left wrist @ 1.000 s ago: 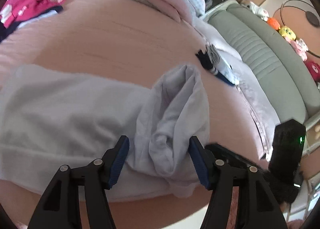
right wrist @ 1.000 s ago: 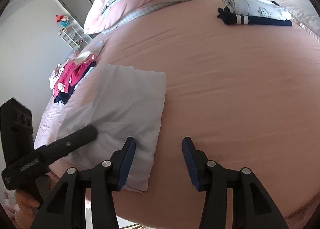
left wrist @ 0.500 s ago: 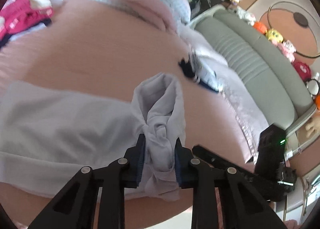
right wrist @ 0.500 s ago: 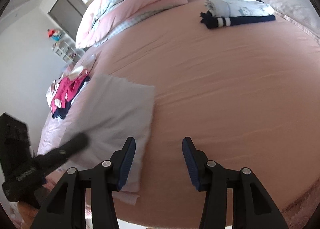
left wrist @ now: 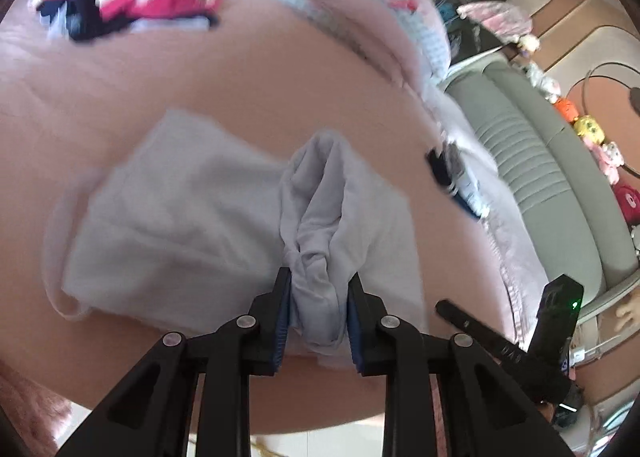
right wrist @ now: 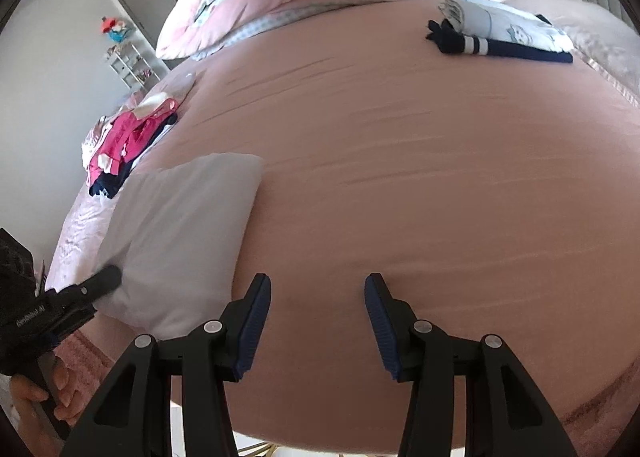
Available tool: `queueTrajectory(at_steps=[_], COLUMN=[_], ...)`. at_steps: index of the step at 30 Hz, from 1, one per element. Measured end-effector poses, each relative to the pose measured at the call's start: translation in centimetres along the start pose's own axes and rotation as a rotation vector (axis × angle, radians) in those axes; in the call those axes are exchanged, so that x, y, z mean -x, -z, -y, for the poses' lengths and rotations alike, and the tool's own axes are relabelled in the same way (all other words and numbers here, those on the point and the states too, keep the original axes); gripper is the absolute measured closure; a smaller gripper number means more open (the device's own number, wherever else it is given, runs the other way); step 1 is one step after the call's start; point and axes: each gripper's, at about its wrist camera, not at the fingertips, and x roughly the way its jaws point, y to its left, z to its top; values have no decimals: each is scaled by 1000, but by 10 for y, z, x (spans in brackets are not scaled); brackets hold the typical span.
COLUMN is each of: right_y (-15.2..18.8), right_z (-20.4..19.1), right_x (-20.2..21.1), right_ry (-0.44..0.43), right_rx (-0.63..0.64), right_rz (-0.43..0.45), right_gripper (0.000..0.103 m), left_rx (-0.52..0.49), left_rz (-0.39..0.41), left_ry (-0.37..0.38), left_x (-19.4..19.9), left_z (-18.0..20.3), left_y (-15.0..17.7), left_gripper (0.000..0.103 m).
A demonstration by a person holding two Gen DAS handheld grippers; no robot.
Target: Fold clothes
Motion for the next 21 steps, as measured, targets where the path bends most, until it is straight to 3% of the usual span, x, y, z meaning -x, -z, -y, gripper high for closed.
queueTrajectory(at_steps=[7,8,12,15,16,17,20,21], right_y=[-30,-34,-48,-47,-44,-41,-34,-33], right_z=[-51,-61,-103,-129,-135,-139,-139,-136], right_x=[3,0,-16,-36,-43,-49,-51,-49], right_ry=[-27,-32,-58,-61,-50,-32,-1,-7], right_rx=[113,136,209,255,271,282,266,249], right_rz=[24,26,20,-11,-30,-45,-46,-43], right_gripper=[54,54,54,54,54,54,54,54], left_rx=[-107,-117,11,151,200,216,142,56], left_rz=[164,166,92,1,-14,-14,107,124], left_ry=[-82,-100,-191,-202,-179,-179,-190,-167], left_x=[59,64,47,32,39,44,77,79], left_z=[14,10,-36,-77,-84,-85,-73,-62], left_y=[-25,-24,-15,-6,-9,-13,-32,-39], left_gripper=[82,82,82,63,51,49,50,50])
